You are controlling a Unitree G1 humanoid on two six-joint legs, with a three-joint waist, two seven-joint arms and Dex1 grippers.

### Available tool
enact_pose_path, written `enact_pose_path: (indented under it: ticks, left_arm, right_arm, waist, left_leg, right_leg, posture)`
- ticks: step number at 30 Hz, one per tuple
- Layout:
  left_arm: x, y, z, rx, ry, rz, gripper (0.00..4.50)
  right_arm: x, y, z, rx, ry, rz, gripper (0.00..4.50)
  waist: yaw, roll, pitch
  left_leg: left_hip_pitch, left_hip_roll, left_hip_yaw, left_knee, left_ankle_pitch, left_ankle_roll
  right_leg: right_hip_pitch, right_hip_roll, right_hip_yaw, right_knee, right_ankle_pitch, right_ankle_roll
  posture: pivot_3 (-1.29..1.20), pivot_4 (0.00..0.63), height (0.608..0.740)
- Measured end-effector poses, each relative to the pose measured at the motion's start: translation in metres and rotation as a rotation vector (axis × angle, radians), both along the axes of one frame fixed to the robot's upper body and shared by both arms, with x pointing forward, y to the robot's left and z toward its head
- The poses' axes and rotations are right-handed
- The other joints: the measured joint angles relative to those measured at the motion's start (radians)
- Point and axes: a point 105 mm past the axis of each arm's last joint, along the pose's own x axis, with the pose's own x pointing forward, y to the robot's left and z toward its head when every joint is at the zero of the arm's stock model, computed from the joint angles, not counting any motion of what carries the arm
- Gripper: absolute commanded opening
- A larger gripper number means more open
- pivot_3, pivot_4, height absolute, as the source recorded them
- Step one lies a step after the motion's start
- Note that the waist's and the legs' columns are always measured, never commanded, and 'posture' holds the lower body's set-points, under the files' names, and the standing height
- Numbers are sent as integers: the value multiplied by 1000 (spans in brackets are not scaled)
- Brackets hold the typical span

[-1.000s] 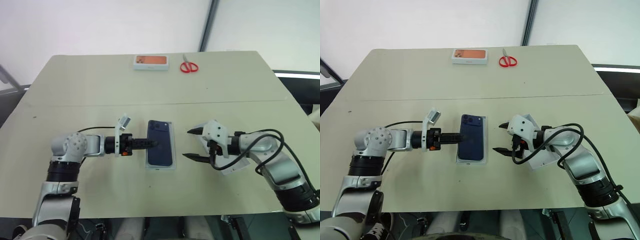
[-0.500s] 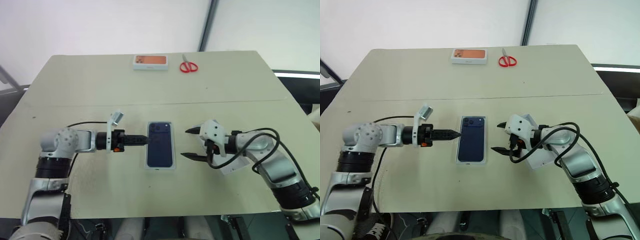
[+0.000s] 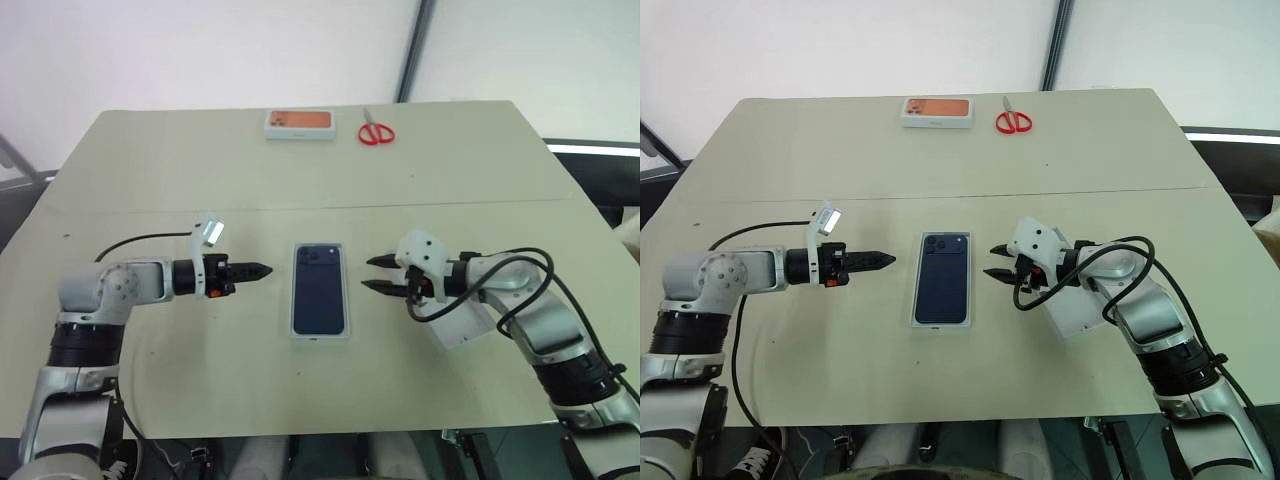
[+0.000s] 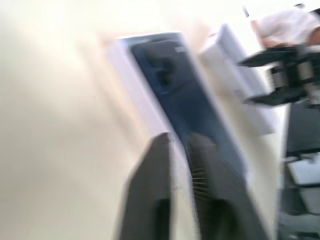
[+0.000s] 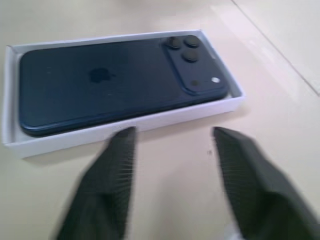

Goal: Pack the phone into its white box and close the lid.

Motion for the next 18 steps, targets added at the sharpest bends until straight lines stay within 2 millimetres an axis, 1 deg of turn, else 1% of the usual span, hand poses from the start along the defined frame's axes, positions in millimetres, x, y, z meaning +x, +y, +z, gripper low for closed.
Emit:
enact_pose_path:
  ticks: [1, 2, 4, 5, 7, 9, 10, 11, 15, 18]
  left_arm:
    - [0, 3, -5, 41, -20, 8, 0]
    - [1, 4, -8, 62, -31, 12, 0]
    - [1, 4, -16, 119, -69, 9, 0]
    - [1, 0, -18, 119, -76, 7, 0]
    - [3, -15, -21, 89, -81, 0, 0]
    - [-2, -31, -27, 108, -92, -48, 0]
    - [-5, -35, -29, 132, -99, -70, 0]
    - [-7, -38, -32, 143, -101, -85, 0]
    - [-7, -44, -32, 171, -152, -103, 0]
    - [-4, -55, -34, 178, -229, -117, 0]
  right_arm:
    - [1, 1, -1, -7, -14, -4, 54]
    - [2, 3, -3, -10, -18, -4, 17]
    - [2, 8, -8, -19, -22, 1, 17]
    - [2, 9, -11, -30, -25, 4, 17]
    - [0, 13, -21, -76, -24, 19, 17]
    - [-5, 18, -32, -123, -25, 50, 17]
    - [-5, 18, -35, -138, -25, 56, 17]
    - [-5, 18, -37, -149, -25, 54, 17]
    - [-2, 14, -40, -177, -41, 38, 17]
    - [-1, 14, -39, -181, -53, 32, 17]
  waist:
    - [0, 0, 0]
    - [0, 0, 0]
    - [2, 0, 0]
    - [3, 0, 0]
    - [7, 0, 0]
    - [5, -1, 1]
    - [1, -1, 0]
    - [-1, -1, 0]
    - [0, 0, 0]
    - [7, -1, 0]
  left_leg:
    - [0, 0, 0, 0, 0, 0]
    - [0, 0, 0, 0, 0, 0]
    - [0, 0, 0, 0, 0, 0]
    - [0, 0, 0, 0, 0, 0]
    - [0, -1, 0, 1, 0, 0]
    - [0, -1, 0, 1, 0, 0]
    - [0, -1, 0, 1, 0, 0]
    - [0, -1, 0, 1, 0, 0]
    - [0, 0, 0, 1, 0, 0]
    - [0, -1, 0, 2, 0, 0]
  right_leg:
    - [0, 0, 0, 0, 0, 0]
    - [0, 0, 0, 0, 0, 0]
    - [0, -1, 0, 0, 0, 0]
    - [0, -1, 0, 0, 0, 0]
    - [1, -1, -1, 0, 0, 0]
    - [1, -2, -1, 0, 0, 0]
    - [1, -1, -1, 0, 0, 0]
    - [0, -1, 0, 0, 0, 0]
    - [1, 0, -1, 0, 0, 0]
    - [2, -1, -1, 0, 0, 0]
  posture:
    - [0, 150, 740]
    - [0, 150, 740]
    - [0, 150, 740]
    - [0, 150, 740]
    - [0, 150, 740]
    - [0, 150, 740]
    - [0, 150, 740]
    - [0, 150, 740]
    - [0, 150, 740]
    - [0, 150, 740]
